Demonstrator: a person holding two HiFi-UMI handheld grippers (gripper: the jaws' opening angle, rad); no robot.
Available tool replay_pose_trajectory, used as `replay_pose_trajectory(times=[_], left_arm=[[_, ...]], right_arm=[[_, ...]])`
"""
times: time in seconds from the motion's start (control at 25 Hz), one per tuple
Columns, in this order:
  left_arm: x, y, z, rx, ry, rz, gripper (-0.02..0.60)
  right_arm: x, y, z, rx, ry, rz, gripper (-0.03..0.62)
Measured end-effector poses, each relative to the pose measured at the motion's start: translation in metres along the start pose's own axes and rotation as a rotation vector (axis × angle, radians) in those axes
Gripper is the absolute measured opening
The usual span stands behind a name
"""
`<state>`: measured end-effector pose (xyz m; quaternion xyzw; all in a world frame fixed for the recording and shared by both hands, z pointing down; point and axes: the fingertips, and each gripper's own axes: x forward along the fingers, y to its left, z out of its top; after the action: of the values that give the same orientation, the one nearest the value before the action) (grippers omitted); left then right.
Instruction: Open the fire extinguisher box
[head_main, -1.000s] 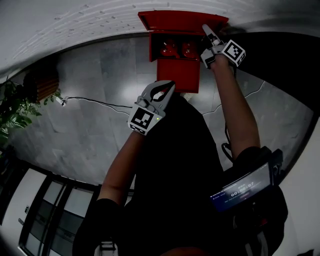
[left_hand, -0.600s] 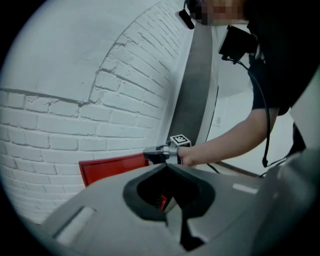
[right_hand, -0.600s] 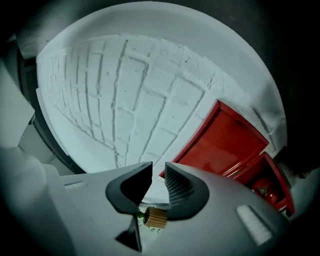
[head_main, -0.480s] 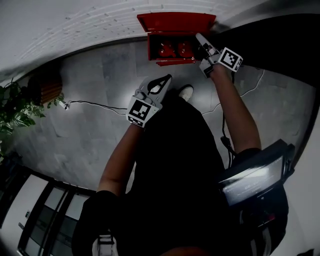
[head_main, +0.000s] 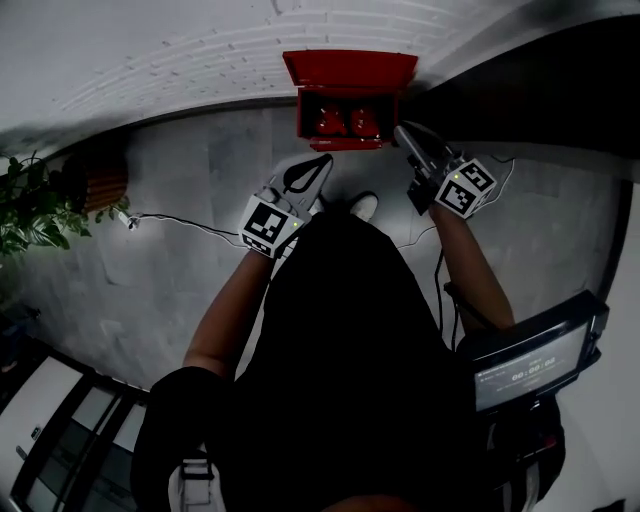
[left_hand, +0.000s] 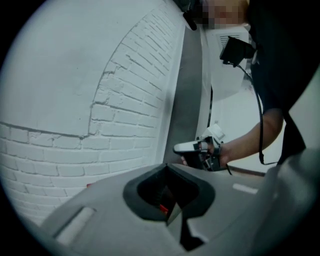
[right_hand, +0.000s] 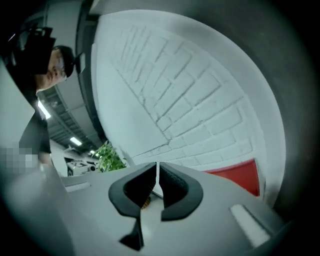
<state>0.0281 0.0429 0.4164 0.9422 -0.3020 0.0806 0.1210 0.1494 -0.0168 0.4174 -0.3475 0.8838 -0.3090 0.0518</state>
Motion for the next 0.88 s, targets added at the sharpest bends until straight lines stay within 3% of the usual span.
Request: replay_pose_trajectory(times=[0.24, 0.36, 0.88], left_arm=[[-0.023, -0.020, 0.063, 0.042, -0.080, -0.008, 0.001], [-0.024, -0.025, 0.076, 0.067, -0.114, -0.026, 0.002], [-0.026, -0.061, 0.131, 0.081, -0.157, -0.084, 0.002]], right_arm=[[-0.019, 0.104, 0.040, -0.361, -0.003, 0.097, 0.017], [-0.015, 0.138, 0.045, -0.461, -0.010, 0.156, 0.017], [-0.023, 0.188, 0.062, -0.579, -0.045, 0.198, 0.015]])
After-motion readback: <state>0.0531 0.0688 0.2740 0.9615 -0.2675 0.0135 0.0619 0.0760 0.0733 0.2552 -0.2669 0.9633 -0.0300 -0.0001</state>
